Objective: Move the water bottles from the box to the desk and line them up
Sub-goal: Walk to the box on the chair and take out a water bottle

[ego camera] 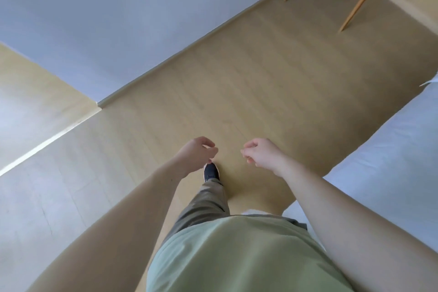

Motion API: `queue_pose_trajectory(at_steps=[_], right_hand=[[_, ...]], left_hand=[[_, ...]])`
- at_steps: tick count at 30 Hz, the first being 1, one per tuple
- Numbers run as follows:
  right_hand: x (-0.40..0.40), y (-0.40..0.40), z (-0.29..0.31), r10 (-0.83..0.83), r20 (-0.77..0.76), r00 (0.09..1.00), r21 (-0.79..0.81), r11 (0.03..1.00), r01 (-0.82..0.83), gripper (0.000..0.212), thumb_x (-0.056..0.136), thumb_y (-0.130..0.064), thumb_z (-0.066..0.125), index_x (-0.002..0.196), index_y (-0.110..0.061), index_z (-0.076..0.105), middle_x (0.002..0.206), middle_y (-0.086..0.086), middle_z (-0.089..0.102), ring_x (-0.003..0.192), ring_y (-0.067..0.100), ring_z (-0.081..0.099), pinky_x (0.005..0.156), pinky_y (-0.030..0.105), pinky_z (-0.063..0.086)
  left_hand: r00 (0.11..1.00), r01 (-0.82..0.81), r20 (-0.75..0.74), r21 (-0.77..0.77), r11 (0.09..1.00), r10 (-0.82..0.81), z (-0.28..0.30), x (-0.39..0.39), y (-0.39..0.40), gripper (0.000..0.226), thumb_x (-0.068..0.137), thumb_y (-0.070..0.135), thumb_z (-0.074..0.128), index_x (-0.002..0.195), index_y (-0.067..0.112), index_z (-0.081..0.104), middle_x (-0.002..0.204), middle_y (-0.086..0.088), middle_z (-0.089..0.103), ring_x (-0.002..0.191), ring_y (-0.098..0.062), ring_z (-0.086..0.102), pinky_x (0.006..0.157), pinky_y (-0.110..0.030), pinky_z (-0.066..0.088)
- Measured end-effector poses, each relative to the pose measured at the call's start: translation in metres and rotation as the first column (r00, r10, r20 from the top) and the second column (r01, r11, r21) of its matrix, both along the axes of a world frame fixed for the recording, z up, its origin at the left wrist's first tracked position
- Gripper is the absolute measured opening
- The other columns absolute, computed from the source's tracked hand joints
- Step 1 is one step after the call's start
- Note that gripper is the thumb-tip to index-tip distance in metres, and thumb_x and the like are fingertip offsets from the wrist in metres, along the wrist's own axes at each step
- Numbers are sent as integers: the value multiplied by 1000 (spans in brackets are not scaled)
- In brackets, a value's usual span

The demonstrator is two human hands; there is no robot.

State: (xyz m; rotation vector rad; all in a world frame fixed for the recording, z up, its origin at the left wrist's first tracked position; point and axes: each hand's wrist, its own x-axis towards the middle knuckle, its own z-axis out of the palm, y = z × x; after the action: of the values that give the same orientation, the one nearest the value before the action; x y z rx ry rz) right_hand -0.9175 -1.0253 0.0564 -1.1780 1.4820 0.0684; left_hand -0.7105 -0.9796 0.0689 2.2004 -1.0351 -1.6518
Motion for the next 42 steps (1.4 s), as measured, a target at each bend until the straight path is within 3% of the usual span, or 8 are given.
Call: queue_pose_trajectory(at_steps=[5, 15, 24, 26, 31, 36, 40, 42], right_hand=[[38, -73, 18, -52, -31, 998, -18, 998, 52, 28, 92, -29, 62, 117, -17, 63, 101, 6, 75, 99, 21, 70, 95, 42, 55], [36, -185, 17, -250, -25, 968, -9, 968, 249, 33, 90, -26, 62, 122, -17, 61, 105, 7, 73, 101, 21, 69, 99, 42, 53], [-5, -347, 8, -331, 41, 943, -39, 942, 332, 33, 93, -22, 59, 119, -2, 59, 121, 13, 66, 96, 23, 68, 96, 43, 50], [-18, -383, 11, -356, 37, 934, -41, 933, 357, 40, 91, -22, 61, 122, 3, 59, 117, 18, 68, 92, 22, 67, 93, 41, 51], [-49, -460, 15, -387, 41, 921, -28, 921, 388, 45, 87, -23, 61, 122, 6, 61, 96, 9, 73, 88, 23, 67, 80, 39, 50], [-71, -514, 15, -402, 29, 915, 3, 915, 402, 45, 87, -25, 60, 121, 4, 60, 113, 16, 71, 99, 23, 72, 97, 48, 51], [-87, -560, 8, -428, 35, 903, -7, 903, 429, 32, 90, -26, 60, 117, -10, 64, 109, 5, 72, 96, 15, 72, 89, 37, 53], [-94, -589, 5, -451, 24, 892, -18, 892, 451, 33, 89, -25, 61, 116, -6, 64, 110, 10, 72, 96, 18, 72, 81, 33, 50]], left_hand=[[998, 67, -11, -18, 998, -67, 7, 44, -85, 18, 91, 30, 62, 108, 24, 63, 96, -6, 75, 96, -31, 72, 81, -39, 57], [968, 249, -23, 27, 968, -249, 1, 50, -224, 26, 87, 35, 61, 111, 25, 63, 96, -3, 75, 85, -23, 69, 87, -43, 59], [948, 317, 11, -10, 948, -317, 12, 5, -401, 25, 94, 26, 58, 117, 17, 62, 102, -6, 76, 100, -23, 72, 84, -36, 57], [940, 339, 25, -8, 941, -339, 21, -7, -442, 26, 95, 26, 58, 119, 17, 62, 102, -6, 75, 100, -23, 72, 82, -34, 56], [923, 386, 36, -80, 919, -384, 38, -36, -530, 26, 98, 27, 57, 122, 18, 60, 103, -4, 74, 98, -18, 71, 90, -39, 57], [902, 433, 7, -32, 901, -433, 35, -66, -591, 23, 97, 28, 57, 120, 23, 59, 104, -1, 74, 96, -12, 71, 95, -40, 57], [875, 484, -2, -12, 875, -484, 26, -84, -644, 21, 98, 27, 57, 119, 23, 58, 107, -2, 71, 92, -9, 69, 94, -39, 56], [858, 514, -7, -3, 858, -514, 24, -90, -678, 21, 100, 26, 56, 120, 23, 57, 110, -4, 70, 92, -8, 68, 92, -39, 57]])
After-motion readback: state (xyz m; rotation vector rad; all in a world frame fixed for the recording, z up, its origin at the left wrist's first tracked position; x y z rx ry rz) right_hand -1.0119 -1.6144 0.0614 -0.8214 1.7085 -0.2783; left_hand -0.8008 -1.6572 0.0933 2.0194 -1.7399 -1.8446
